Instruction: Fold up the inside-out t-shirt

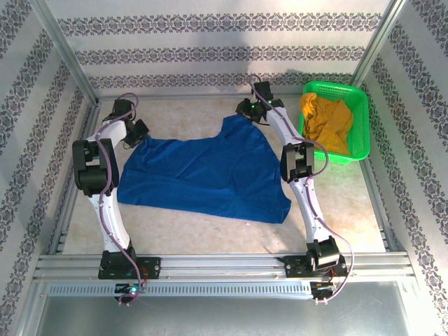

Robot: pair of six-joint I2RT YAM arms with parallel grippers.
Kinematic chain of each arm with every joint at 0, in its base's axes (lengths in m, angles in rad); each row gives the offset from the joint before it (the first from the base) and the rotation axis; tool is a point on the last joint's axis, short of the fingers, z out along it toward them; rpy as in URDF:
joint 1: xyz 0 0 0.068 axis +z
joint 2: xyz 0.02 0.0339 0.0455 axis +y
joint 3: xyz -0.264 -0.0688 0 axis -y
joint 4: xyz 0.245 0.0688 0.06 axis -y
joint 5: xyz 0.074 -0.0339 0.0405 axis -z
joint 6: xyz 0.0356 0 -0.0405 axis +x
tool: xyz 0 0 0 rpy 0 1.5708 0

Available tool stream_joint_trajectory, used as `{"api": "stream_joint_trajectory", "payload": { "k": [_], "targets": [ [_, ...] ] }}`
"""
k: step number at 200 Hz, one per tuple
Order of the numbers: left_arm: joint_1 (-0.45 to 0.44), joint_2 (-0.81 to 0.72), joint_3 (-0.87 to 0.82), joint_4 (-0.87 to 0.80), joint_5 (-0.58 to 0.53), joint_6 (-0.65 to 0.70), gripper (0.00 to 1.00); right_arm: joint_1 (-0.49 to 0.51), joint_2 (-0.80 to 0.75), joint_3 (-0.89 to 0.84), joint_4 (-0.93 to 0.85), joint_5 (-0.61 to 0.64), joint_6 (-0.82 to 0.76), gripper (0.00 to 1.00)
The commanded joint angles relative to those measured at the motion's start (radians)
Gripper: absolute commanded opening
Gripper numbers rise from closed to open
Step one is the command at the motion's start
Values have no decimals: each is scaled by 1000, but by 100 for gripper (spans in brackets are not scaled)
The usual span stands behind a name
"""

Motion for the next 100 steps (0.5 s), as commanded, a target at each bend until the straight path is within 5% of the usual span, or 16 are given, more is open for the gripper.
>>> {"api": "stream_joint_trajectory", "payload": {
  "k": [1,13,100],
  "targets": [
    [1,-6,27,-24,17,11,0,13,-3,-11,-15,-3,2,14],
    [1,-4,29,-24,18,11,0,10,-3,-2,-9,-8,13,0],
    [19,-16,119,-7,57,20,0,-33,-211,-17,36,-93,22,0]
  ]
}}
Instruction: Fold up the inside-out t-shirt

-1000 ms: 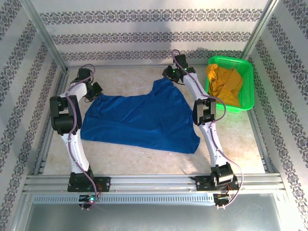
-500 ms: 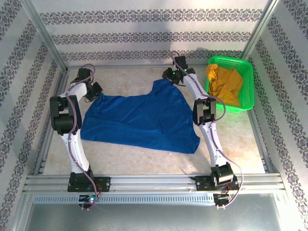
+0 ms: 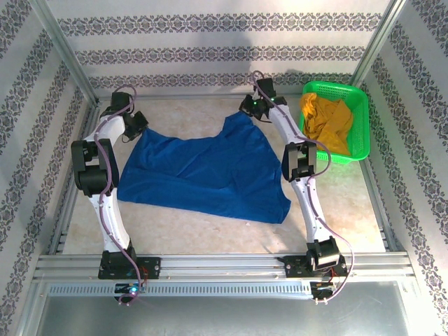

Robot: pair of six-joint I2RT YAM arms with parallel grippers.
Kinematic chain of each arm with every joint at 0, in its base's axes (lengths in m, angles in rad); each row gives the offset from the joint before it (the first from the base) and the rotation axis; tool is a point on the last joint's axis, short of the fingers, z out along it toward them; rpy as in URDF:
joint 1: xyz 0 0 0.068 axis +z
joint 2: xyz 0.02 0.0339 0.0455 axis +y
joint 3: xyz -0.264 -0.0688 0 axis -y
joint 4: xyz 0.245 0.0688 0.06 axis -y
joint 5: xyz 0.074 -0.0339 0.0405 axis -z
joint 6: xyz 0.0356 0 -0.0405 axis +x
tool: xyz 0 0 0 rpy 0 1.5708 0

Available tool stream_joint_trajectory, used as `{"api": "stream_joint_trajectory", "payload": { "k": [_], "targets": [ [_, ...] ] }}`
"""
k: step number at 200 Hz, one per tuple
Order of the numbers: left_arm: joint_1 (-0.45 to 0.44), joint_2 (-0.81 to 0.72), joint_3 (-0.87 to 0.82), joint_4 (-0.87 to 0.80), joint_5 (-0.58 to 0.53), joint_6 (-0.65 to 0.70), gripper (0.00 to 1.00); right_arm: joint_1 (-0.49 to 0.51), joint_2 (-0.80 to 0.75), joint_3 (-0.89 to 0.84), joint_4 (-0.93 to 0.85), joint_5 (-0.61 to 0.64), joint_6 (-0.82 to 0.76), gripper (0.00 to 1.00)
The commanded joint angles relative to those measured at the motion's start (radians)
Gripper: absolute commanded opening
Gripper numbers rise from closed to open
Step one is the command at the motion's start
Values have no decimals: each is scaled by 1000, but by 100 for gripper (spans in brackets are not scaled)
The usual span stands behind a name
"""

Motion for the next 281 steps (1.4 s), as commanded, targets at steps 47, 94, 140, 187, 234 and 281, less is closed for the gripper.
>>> {"api": "stream_joint_trajectory", "payload": {
  "k": [47,94,140,187,234,281],
  "targets": [
    [27,-51,-2,49,47,-3,0,2,-323,-160,40,-93,-50,0],
    [79,-116,-140,194,92,-100,0,55,-601,-564,137,-10,-77,0],
    [115,-164,-251,363,201,-192,0,92,-854,-1008,317,78,-38,0],
    [118,-220,-326,384,243,-175,0,123,-1045,-1275,404,150,-7,0],
    [128,-301,-429,431,257,-198,0,144,-1196,-1404,405,183,-5,0],
    [162,-317,-495,457,237,-224,0,175,-1374,-1569,407,230,28,0]
  ]
}}
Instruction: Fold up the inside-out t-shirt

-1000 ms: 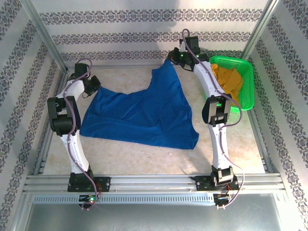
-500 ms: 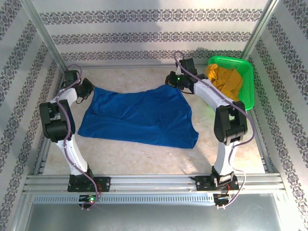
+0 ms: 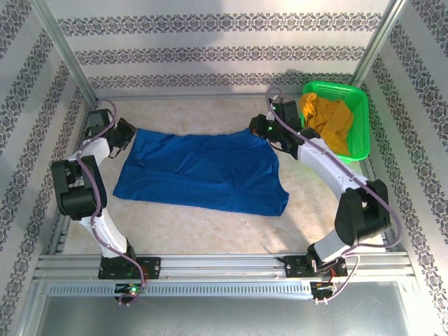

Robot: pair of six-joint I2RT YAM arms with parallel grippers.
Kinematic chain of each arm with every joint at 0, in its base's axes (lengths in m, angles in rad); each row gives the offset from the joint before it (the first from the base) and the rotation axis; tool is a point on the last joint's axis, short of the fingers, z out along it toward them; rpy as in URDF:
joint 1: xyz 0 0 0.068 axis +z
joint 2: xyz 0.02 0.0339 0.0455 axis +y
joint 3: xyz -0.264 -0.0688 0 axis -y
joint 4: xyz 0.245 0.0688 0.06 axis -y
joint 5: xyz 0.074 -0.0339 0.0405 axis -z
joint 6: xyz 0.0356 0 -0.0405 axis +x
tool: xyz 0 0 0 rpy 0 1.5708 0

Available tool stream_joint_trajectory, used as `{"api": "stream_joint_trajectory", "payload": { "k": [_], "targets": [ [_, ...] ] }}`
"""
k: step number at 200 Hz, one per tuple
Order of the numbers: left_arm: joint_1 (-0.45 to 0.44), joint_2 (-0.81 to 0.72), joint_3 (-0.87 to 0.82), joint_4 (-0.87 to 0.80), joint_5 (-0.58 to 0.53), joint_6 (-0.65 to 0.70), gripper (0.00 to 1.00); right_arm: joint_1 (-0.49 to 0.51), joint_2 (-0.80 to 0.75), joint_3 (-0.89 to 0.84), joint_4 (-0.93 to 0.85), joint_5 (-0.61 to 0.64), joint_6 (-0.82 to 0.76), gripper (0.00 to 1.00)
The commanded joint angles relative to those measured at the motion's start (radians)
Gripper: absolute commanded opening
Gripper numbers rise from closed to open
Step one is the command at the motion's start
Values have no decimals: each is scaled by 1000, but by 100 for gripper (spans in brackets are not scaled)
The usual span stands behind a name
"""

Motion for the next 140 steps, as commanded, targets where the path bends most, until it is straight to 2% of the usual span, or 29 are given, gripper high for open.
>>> {"api": "stream_joint_trajectory", "payload": {
  "k": [1,61,93,140],
  "targets": [
    [32,-5,-19,52,-2,-29,0,22,-87,-74,15,49,30,0],
    [65,27,-19,69,38,-42,0,99,-256,-236,-12,118,80,0],
    [68,6,-70,47,45,-6,0,175,-313,-330,-16,178,130,0],
    [89,-9,-181,45,17,30,0,301,-378,-558,-28,356,263,0]
  ]
}}
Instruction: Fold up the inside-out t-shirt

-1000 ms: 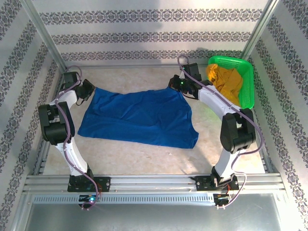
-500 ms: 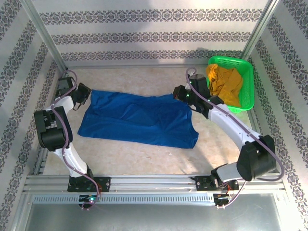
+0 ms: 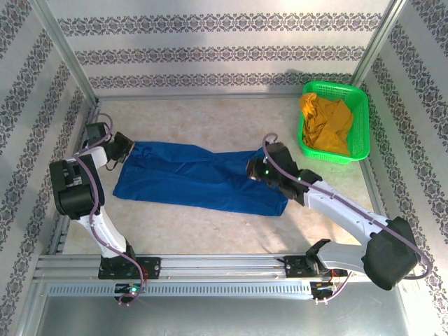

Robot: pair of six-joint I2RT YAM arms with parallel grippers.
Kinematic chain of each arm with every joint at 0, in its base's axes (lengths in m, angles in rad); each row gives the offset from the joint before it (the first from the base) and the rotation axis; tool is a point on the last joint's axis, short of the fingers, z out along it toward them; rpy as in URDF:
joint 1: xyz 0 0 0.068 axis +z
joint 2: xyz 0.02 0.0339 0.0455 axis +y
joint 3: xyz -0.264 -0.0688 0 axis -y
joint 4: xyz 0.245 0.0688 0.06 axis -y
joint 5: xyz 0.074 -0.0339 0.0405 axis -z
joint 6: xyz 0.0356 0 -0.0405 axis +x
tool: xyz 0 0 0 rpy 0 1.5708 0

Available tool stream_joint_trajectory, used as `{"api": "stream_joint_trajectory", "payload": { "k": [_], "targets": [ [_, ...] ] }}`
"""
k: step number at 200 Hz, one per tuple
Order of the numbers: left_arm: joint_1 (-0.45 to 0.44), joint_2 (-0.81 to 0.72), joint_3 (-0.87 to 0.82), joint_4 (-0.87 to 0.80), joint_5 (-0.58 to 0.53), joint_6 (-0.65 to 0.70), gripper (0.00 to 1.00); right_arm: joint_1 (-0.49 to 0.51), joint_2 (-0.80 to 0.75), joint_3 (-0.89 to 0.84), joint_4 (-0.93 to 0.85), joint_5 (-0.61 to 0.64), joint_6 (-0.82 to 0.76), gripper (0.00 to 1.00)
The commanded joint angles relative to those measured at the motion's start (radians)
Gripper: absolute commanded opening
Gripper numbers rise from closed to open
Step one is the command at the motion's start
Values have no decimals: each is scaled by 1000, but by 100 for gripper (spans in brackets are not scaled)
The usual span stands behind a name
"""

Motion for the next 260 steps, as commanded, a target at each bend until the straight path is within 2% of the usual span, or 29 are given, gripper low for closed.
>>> {"api": "stream_joint_trajectory", "payload": {
  "k": [1,3,12,17,22,29,47,73,114,150,214,253,260],
  "targets": [
    [27,-30,-46,6,-19,48,0,42,-40,-110,-31,151,101,0],
    [28,-31,-49,4,-25,51,0,44,-41,-114,-35,157,106,1],
    [36,-34,-62,-4,-50,67,4,51,-71,-150,-76,217,153,24],
    [42,-32,-67,-5,-58,74,12,51,-89,-165,-89,240,169,35],
    [51,-27,-69,-1,-57,79,20,48,-109,-174,-103,262,182,41],
    [61,-18,-64,0,-49,83,29,40,-135,-177,-122,280,190,43],
    [76,-7,-33,0,-28,83,39,-3,-153,-143,-128,258,141,42],
    [70,-41,-20,52,13,34,42,-61,-45,-32,-94,130,16,42],
    [-2,-95,-23,14,76,28,43,-84,341,259,-80,-66,-155,50],
    [-55,-176,-39,-50,-8,71,45,-89,588,427,-98,-107,-194,50],
    [-109,-26,113,-105,55,102,46,-98,670,393,-85,-98,-198,50],
    [-110,59,140,-127,40,129,45,-98,684,377,-72,-118,-193,45],
    [-110,71,141,-134,38,137,45,-98,683,371,-68,-123,-192,39]
  ]
}}
